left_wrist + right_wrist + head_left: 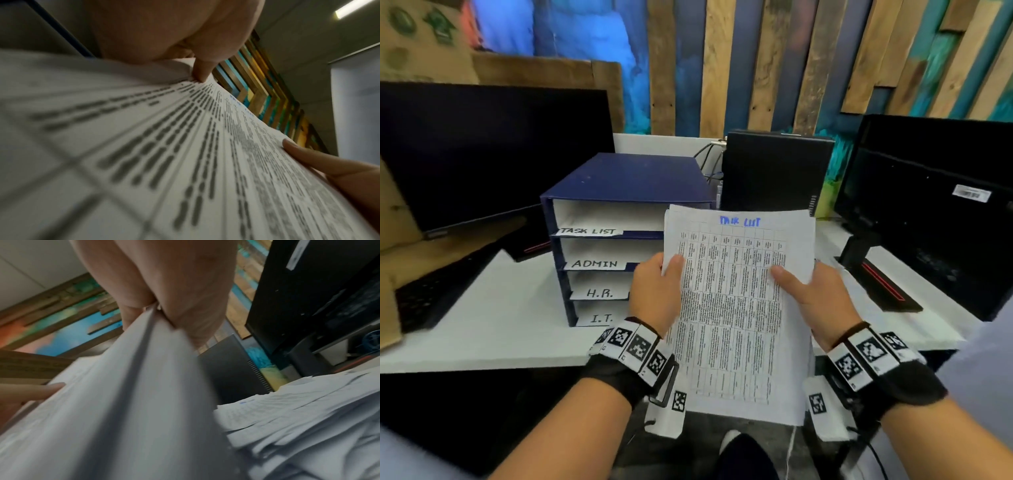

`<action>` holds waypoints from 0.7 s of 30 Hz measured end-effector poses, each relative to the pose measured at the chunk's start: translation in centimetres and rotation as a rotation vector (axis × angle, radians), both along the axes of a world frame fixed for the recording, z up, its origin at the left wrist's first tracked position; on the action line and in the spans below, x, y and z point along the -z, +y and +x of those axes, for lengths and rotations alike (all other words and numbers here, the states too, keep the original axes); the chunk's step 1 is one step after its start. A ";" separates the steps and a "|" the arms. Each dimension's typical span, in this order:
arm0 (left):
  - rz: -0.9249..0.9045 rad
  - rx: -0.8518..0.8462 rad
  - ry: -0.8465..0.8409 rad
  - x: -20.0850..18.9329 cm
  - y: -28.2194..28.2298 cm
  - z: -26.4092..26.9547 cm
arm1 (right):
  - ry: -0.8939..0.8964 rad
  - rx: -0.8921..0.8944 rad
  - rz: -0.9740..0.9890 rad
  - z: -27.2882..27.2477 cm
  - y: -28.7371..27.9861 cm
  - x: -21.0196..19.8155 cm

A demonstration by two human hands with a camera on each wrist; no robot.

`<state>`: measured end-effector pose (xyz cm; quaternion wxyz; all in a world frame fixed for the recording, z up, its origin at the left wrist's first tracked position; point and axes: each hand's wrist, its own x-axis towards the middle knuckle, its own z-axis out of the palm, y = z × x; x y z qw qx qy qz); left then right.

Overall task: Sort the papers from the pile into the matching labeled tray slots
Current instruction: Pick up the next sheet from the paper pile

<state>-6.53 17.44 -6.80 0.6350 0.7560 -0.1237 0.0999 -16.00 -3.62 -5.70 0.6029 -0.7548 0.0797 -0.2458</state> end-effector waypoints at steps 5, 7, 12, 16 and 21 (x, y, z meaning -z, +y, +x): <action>0.026 -0.177 0.172 -0.1 6.8 1.5 | 0.138 -0.147 -0.013 1.9 4.7 1.1; -0.052 -0.231 0.187 -0.6 8.8 2.5 | 0.193 -0.216 -0.008 2.3 6.5 1.7; 0.059 -0.265 0.178 -3.9 10.8 4.4 | 0.281 -0.231 0.119 4.2 9.4 1.8; 0.374 -0.289 0.228 -4.6 12.4 5.2 | 0.348 -0.228 0.209 4.9 10.4 0.5; 0.195 -0.203 0.261 -4.6 13.7 6.9 | 0.342 -0.280 0.234 5.1 11.2 0.0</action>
